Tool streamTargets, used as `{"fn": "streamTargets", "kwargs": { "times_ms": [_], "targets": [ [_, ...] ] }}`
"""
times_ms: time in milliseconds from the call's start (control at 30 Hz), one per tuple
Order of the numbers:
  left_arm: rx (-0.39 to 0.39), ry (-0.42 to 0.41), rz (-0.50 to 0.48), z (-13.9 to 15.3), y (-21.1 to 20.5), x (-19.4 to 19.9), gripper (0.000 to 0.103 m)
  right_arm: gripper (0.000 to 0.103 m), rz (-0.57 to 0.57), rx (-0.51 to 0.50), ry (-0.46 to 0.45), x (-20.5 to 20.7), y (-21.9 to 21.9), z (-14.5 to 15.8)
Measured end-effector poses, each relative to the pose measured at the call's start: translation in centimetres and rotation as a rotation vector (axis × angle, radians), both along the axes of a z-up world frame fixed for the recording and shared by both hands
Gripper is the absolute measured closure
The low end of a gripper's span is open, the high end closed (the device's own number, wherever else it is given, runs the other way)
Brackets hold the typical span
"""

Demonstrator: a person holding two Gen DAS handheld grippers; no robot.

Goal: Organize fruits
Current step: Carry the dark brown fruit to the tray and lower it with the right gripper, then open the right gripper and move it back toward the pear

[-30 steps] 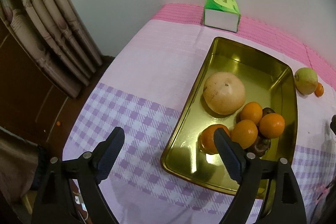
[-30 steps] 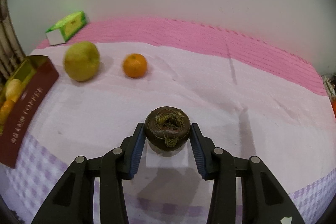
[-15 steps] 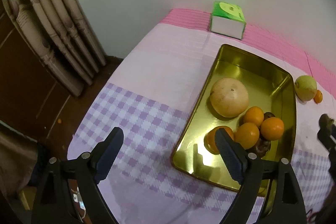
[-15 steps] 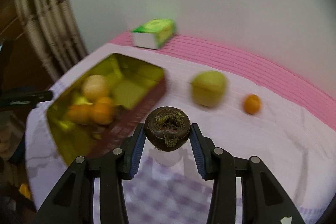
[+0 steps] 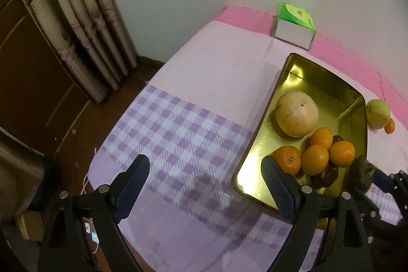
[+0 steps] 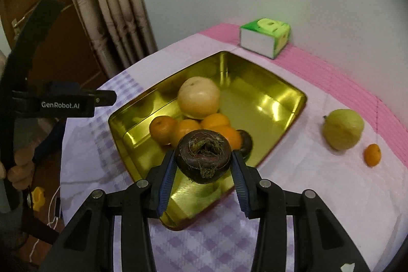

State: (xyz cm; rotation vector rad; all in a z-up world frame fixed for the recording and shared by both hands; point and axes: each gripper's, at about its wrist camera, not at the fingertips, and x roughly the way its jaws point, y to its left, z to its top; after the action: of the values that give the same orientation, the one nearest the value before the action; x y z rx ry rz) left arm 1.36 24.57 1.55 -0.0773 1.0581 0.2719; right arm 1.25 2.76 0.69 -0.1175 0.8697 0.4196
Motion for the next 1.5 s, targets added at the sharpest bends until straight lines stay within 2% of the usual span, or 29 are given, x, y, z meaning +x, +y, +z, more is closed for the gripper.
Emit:
{"fn": "streamTargets", "kwargs": {
  "times_ms": [267, 500, 1500],
  "targets": [
    [0.009, 0.004, -0.015, -0.1, -0.3, 0.2, 0.014, 0.063, -0.003, -0.037, 0.024, 0.9, 0.4, -1.2],
    [0.006, 0.006, -0.013, -0.1, -0.4, 0.1, 0.014, 0.063, 0.002, -0.082, 0.008, 1.1, 1.1, -1.8],
    [0.008, 0.016, -0.017, -0.7, -0.7, 0.0, 0.014, 0.061, -0.007, -0.076, 0.02, 0.9, 0.9, -2.4]
  ]
}}
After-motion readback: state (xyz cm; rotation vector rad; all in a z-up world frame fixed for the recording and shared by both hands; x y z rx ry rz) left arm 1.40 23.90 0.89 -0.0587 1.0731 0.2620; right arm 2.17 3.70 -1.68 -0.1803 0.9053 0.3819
